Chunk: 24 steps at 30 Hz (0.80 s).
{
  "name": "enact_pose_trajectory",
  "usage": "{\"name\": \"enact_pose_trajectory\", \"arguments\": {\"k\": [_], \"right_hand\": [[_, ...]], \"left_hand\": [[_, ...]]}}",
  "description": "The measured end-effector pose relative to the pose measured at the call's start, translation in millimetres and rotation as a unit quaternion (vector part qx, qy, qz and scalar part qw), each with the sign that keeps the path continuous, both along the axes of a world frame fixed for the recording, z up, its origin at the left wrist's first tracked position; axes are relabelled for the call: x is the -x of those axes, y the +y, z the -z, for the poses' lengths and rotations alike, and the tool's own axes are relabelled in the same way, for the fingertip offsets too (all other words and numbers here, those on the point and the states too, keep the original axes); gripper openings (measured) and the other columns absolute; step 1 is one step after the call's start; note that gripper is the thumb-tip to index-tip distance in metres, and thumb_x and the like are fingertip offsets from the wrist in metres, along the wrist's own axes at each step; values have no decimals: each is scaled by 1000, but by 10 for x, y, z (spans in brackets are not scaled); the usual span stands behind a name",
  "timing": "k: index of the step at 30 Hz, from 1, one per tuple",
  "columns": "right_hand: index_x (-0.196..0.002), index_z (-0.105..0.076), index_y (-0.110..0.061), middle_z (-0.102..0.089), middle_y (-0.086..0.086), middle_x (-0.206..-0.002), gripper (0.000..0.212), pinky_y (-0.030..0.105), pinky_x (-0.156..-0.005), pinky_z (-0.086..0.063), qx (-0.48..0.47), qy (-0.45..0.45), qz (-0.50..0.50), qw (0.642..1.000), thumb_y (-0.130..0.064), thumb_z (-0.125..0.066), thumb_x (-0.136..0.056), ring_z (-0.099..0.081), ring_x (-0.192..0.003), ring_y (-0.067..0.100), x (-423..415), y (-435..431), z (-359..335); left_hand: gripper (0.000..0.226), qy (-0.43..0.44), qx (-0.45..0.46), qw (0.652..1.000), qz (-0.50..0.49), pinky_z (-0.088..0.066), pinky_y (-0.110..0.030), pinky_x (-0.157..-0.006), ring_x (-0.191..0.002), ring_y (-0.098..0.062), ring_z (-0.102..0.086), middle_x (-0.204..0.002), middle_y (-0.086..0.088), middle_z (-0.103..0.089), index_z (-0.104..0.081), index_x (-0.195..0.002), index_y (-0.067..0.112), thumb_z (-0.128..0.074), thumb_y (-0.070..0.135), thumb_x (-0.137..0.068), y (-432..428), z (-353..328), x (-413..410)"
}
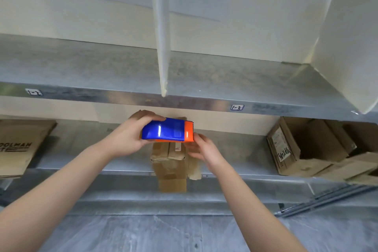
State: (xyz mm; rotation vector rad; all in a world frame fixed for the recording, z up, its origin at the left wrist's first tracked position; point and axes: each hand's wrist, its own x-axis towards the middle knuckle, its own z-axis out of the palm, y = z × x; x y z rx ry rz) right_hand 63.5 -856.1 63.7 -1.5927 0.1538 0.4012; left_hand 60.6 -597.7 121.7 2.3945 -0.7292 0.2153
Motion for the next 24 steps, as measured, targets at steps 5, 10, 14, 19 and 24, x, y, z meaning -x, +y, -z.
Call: {"name": "enact_pose_trajectory", "arguments": {"k": [5, 10, 14, 19, 24], "right_hand": [[-117, -60, -2, -68, 19, -108, 34, 46, -91, -55, -108, 9, 34, 994, -30, -47, -102, -66, -103, 27, -40, -23, -16], [-117, -59, -3, -69, 18, -110, 32, 43, -86, -58, -140, 8, 60, 988, -28, -47, -103, -69, -98, 25, -114, -14, -19], [-104, -62, -4, -69, 13, -100, 17, 34, -81, -58, -80, -17, 58, 995, -14, -49, -101, -68, -90, 24, -133, 4, 18], [-88, -64, -17, -68, -4, -86, 12, 19, -69, -45, 234, -183, 85, 951, -18, -54, -95, -60, -78, 12, -142, -10, 52], [-92, -64, -19, -69, -3, -95, 12, 34, -68, -51, 346, -254, 123, 895, -28, -55, -94, -62, -86, 20, -150, 130, 119]], "left_hand": [[57, 11, -6, 1000, -13, -27, -1, -96, -114, 0, -45, -118, 21, -52, -55, -130, 26, -77, 34, -77, -28, -116, -46], [60, 33, -3, 999, -24, -25, 3, -92, -110, 11, -40, -118, 37, -40, -47, -126, 43, -79, 25, -79, -29, -164, -58], [61, 35, 1, 999, -14, -25, 3, -93, -110, 21, -36, -118, 38, -40, -42, -120, 53, -79, 28, -79, -17, -154, -71], [62, 37, -22, 999, 0, -29, -3, -97, -116, 2, -44, -122, 21, -48, -48, -134, 33, -78, 30, -79, 73, -24, -123], [59, 38, -24, 999, 0, -29, -4, -97, -114, 0, -45, -124, 15, -49, -48, -134, 31, -69, 40, -80, 167, 56, -147]]}}
